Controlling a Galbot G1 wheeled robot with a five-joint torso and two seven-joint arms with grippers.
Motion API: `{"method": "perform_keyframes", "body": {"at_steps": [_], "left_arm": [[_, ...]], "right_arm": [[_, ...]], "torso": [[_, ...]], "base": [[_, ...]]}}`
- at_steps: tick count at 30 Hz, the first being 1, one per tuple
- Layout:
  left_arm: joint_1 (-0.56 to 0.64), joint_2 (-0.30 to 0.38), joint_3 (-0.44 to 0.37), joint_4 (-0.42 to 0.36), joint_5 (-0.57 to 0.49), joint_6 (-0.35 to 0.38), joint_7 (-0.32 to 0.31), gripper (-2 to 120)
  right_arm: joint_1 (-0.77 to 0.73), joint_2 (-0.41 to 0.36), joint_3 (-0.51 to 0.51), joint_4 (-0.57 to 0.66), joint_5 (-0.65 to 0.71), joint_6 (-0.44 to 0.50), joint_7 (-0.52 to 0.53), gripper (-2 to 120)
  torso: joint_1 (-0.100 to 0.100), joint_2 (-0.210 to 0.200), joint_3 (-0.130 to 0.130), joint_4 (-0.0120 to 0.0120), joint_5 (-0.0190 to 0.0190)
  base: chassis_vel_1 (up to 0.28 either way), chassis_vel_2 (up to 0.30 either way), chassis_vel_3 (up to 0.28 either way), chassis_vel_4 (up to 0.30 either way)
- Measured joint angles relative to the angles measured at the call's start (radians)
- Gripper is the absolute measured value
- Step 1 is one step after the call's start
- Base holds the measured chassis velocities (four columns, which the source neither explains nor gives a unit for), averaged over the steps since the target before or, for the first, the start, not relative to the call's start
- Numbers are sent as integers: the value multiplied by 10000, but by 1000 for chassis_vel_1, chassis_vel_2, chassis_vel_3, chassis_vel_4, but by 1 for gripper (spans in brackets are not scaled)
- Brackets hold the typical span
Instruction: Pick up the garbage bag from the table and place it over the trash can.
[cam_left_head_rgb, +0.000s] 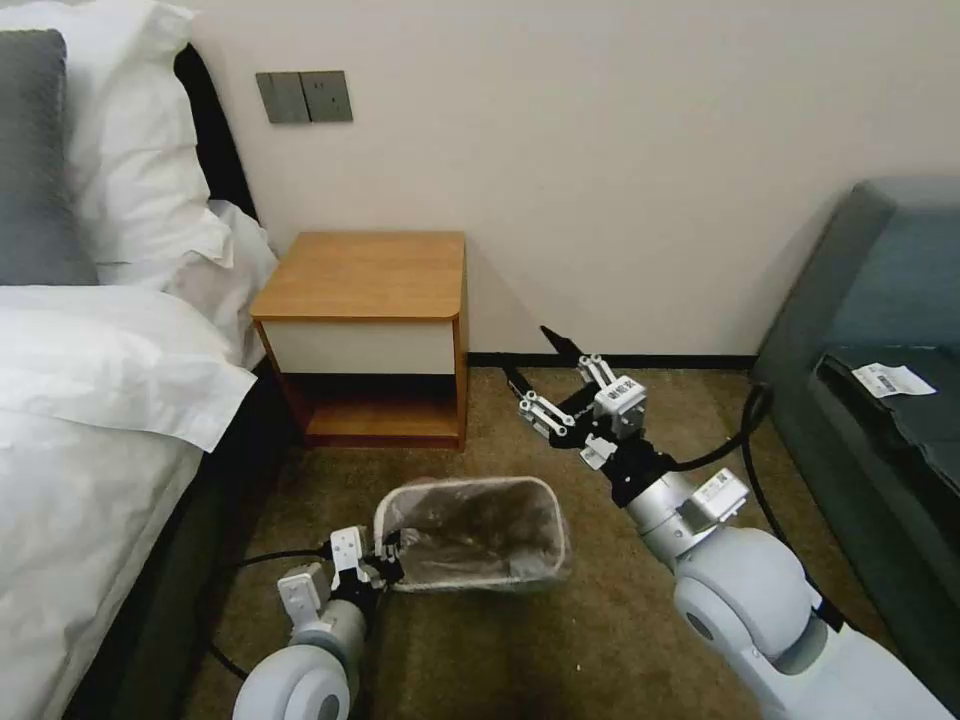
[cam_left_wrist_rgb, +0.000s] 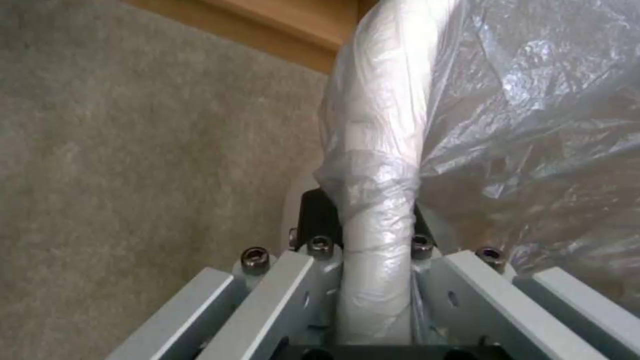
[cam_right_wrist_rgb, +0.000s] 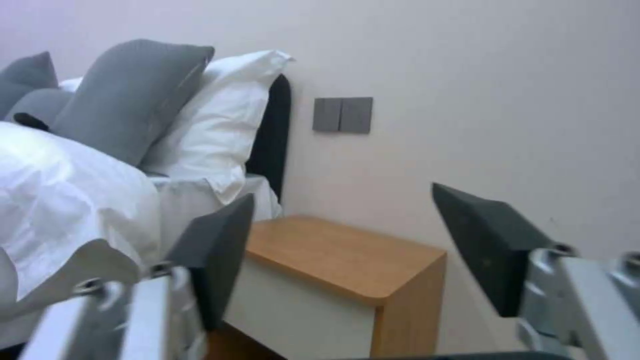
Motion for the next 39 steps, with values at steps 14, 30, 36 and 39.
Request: {"method": "perform_keyframes", "body": {"at_steps": [14, 30, 36, 39], "left_arm": [[-519, -70, 19, 637, 118, -173, 397, 37], [-618, -79, -9, 779, 119, -390, 530, 95], [-654, -37, -76, 802, 265, -986, 958, 100], [-649, -18, -136, 773, 443, -1345, 1197, 100]], "right_arm": [[-187, 407, -314, -445, -330, 407, -330, 100], [-563, 1818, -533, -1610, -1305, -145, 1978, 100], [-840, 2423, -318, -2021, -1771, -351, 2731, 100], [-928, 2559, -259, -2109, -1810, -351, 2750, 100]], "torso": [[0, 0, 0, -1, 1], [0, 0, 0, -1, 0], [0, 0, 0, -1, 0], [1, 0, 0, -2, -1]], "base": [[0, 0, 0, 0], [0, 0, 0, 0], [0, 0, 0, 0], [0, 0, 0, 0]]}}
